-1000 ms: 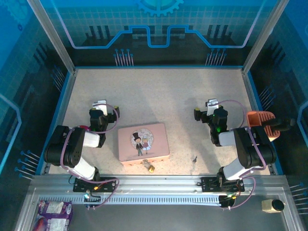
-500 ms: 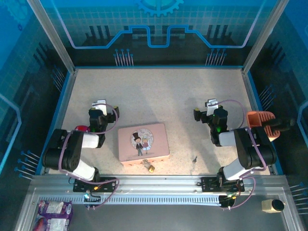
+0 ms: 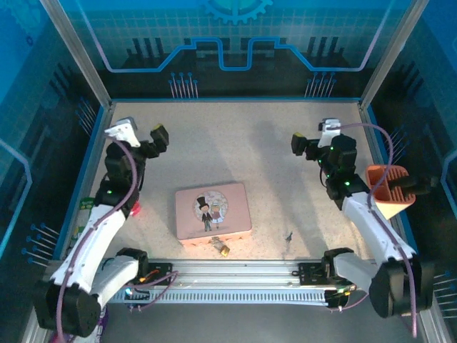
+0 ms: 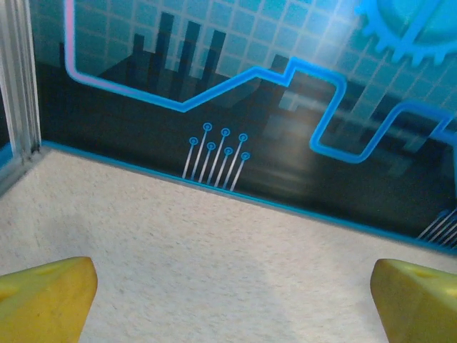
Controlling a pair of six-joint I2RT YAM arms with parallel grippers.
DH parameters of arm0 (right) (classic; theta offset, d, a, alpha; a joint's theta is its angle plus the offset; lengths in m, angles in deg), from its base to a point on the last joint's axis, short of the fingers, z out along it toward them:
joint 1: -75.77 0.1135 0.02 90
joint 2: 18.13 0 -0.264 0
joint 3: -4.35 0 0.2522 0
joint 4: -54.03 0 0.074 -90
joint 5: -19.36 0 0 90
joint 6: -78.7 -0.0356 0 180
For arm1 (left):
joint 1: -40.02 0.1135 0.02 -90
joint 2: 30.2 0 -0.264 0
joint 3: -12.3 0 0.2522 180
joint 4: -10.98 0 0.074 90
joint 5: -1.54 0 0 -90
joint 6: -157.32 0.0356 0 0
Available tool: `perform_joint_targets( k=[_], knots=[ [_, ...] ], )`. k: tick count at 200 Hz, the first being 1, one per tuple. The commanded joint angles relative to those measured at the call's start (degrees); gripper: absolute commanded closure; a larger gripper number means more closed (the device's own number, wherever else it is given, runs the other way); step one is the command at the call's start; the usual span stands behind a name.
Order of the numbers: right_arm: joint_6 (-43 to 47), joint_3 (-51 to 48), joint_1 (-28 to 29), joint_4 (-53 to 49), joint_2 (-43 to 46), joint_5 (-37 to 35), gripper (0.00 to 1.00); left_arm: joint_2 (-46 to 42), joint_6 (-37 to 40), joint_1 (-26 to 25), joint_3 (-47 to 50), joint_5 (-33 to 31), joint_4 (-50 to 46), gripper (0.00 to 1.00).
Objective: Unlock the padlock with the key
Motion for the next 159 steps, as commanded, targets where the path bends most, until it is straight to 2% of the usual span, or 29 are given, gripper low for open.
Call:
perform_joint_targets(
  k=[1,12,39,63,77,98,117,159],
  knots=[
    [-13.4,1.0,-2.9,-19.6,3.7,2.6,0.00,-4.2,-13.3,0.1,-3.2,-1.2,-19.9,0.01],
    [-13.3,0.1,-4.0,-20.2,5.8,7.4,0.00,-7.0,-12.9,0.6,-2.3,2.1,-19.7,0.01],
    [-13.8,0.3,-2.4,-26.9,9.1,8.2,0.00,-9.6,-10.0,0.9,-1.3,14.7,-19.9,0.01],
    [-14.3,3.4,4.4,-36.2,9.4,1.6,0.00,-5.1,-11.1,-1.5,-4.2,23.2,-24.6,0.01],
    [-15.3,4.8,10.0,-40.4,9.1,-2.1,0.00,-3.7,-10.8,-6.8,-4.6,22.0,-25.4,0.01],
    [-19.5,5.9,18.3,-45.9,9.2,-7.4,0.00,-2.6,-9.0,-17.6,-5.2,15.2,-27.1,0.01],
    [-24.7,6.3,24.5,-50.1,9.6,-11.0,0.02,-1.1,-10.0,-25.1,-4.3,12.3,-27.3,0.01],
    [-39.1,3.7,33.1,-57.6,9.3,-13.3,0.14,1.1,-13.9,-37.7,0.3,5.9,-21.5,0.01]
  ],
)
